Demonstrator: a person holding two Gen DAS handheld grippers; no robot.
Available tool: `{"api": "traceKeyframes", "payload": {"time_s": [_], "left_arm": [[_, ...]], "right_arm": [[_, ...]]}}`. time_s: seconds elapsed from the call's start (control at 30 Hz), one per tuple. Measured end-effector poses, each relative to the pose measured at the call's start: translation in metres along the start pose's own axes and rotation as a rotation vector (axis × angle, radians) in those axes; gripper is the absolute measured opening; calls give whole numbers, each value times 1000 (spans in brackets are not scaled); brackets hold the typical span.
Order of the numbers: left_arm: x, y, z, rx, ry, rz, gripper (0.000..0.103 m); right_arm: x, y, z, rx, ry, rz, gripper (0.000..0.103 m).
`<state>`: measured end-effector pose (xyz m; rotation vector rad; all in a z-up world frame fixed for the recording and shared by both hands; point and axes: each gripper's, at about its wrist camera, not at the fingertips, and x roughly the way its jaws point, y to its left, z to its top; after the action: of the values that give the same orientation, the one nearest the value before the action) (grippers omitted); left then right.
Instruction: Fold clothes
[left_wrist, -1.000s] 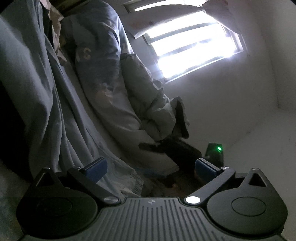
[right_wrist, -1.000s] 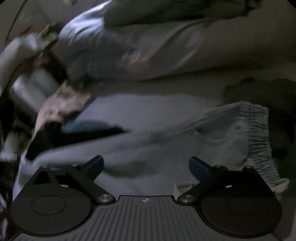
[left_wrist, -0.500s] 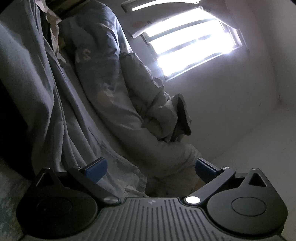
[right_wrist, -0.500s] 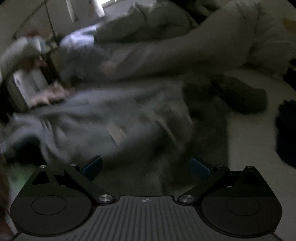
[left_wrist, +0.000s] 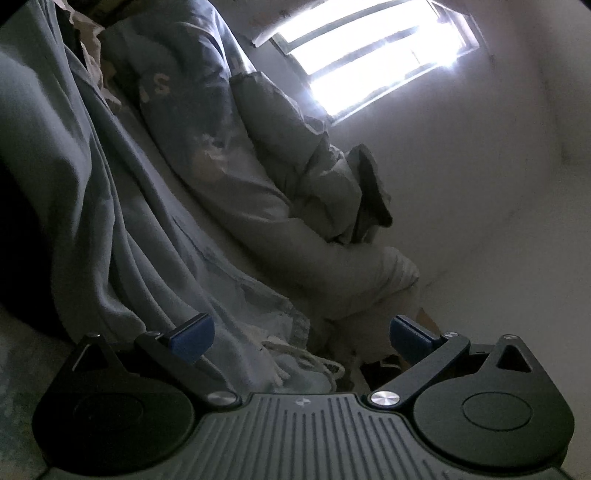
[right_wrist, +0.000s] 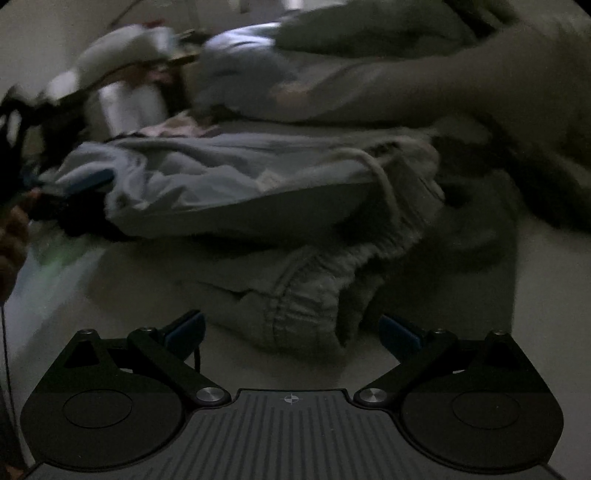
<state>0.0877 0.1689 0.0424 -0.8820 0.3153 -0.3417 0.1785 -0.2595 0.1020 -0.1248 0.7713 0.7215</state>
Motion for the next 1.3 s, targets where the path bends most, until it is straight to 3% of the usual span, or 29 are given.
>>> {"api": "traceKeyframes", "payload": {"time_s": [0.1, 0.2, 0.27, 0.57, 0.6, 0.67, 0.7, 0.83, 1.0, 1.2, 1.3], "left_arm": [[0, 0, -2, 13, 7, 6, 103], [-1, 0, -2, 25, 6, 13, 103], [-2, 0, -2, 31, 4, 19, 103], [-3, 0, -2, 37, 4, 25, 103], [-3, 0, -2, 42, 3, 27, 103], [-4, -1, 0, 48, -2, 31, 103], [-5, -1, 1, 47, -6, 31, 103], [-12, 1, 8, 33, -37, 23, 103], [-22, 1, 16, 22, -72, 14, 103], [-33, -2, 21, 26, -117, -30, 103], [-39, -7, 22, 51, -148, -74, 103]], "right_arm": [[12, 0, 4, -39, 20, 67, 94], [24, 1, 8, -65, 31, 96, 77], [27, 2, 8, -54, 30, 136, 60], [61, 3, 9, 34, 77, 216, 64], [61, 8, 10, 35, 75, 199, 58], [53, 13, 12, 54, 56, 156, 21], [46, 12, 12, 78, 43, 145, 18], [10, 11, 5, 203, -45, 167, 17], [-38, 17, 13, 341, -220, 177, 17], [-95, -7, 32, 435, -412, 74, 17], [-116, -22, 42, 459, -468, 6, 17]]}}
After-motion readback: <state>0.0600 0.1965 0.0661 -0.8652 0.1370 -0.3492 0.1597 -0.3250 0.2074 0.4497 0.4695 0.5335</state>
